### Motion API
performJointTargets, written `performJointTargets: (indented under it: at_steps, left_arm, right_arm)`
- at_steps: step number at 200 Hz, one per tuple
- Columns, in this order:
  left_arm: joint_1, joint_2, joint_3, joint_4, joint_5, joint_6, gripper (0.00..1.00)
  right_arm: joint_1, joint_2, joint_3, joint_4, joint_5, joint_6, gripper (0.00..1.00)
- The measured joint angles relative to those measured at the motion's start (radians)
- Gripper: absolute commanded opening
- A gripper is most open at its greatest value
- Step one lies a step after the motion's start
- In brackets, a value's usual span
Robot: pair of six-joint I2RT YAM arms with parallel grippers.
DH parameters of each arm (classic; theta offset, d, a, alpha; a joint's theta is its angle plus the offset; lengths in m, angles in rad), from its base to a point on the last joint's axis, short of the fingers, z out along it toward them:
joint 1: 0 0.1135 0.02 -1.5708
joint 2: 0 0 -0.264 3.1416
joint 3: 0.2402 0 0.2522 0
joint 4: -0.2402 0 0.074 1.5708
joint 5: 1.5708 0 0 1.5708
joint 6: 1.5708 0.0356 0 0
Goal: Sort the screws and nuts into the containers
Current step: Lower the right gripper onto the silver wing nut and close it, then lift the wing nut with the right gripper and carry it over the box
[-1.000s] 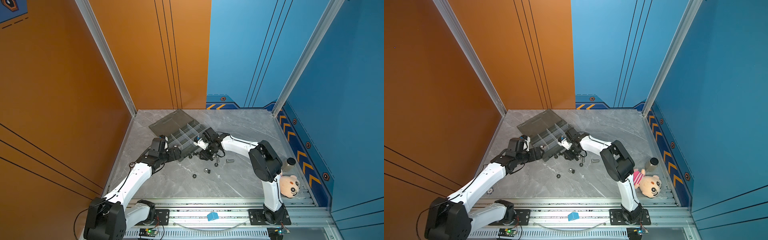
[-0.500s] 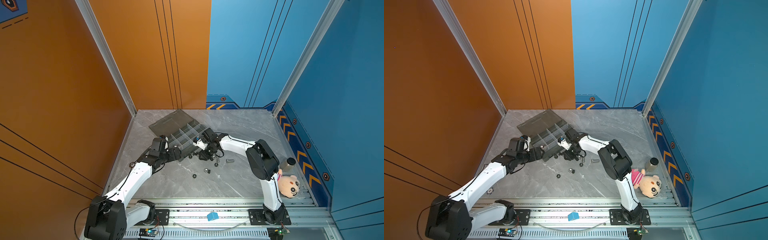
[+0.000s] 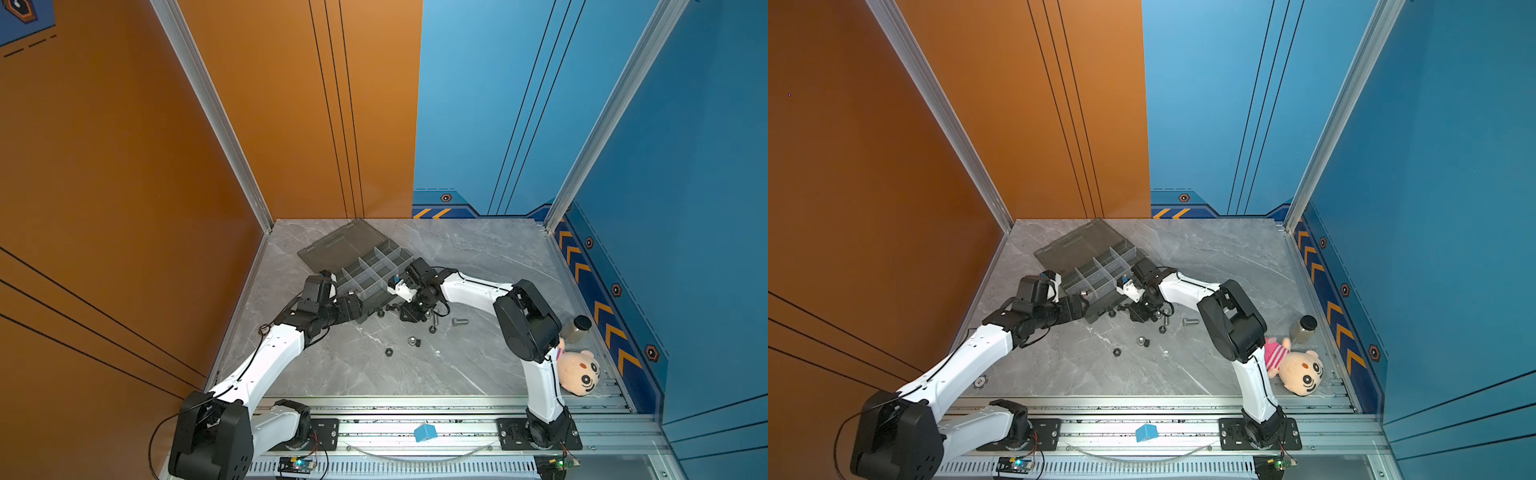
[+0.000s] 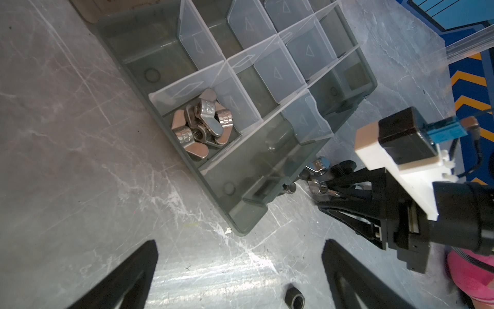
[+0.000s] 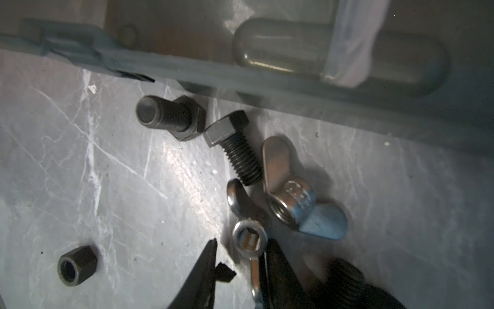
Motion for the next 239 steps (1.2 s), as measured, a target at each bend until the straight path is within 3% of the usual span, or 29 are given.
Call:
performJointTargets:
  at_steps: [92,171,239]
  left_arm:
    - [0.003,0.0,0.0,0.001,0.002,0.0,0.98]
    - [0.004,0.0,0.0,0.001,0.003,0.0,0.98]
    - [0.004,0.0,0.0,0.001,0.003,0.0,0.98]
  right_arm:
    - [0.0,0.0,-0.001,-0.011,-0.003,0.0,0.21]
    - [-0.007,0.0,-0.001,-0.029,-0.009,0.008,0.02]
    - [-0.026,-0.013,-0.025,-0.025,-0.049,0.037,0.0]
